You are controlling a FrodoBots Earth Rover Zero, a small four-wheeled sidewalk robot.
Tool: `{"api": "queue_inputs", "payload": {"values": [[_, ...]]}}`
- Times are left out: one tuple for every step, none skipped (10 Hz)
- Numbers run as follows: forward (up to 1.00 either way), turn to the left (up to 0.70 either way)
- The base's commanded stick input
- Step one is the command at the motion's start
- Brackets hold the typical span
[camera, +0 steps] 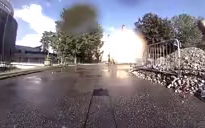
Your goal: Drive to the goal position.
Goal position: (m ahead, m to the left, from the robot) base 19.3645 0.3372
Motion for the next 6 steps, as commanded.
{"api": "queue_inputs", "payload": {"values": [[0.5,0.0],[0.5,0.0],[0.5,0.0],[0.5,0.0],[0.5,0.0],[0.5,0.0]]}}
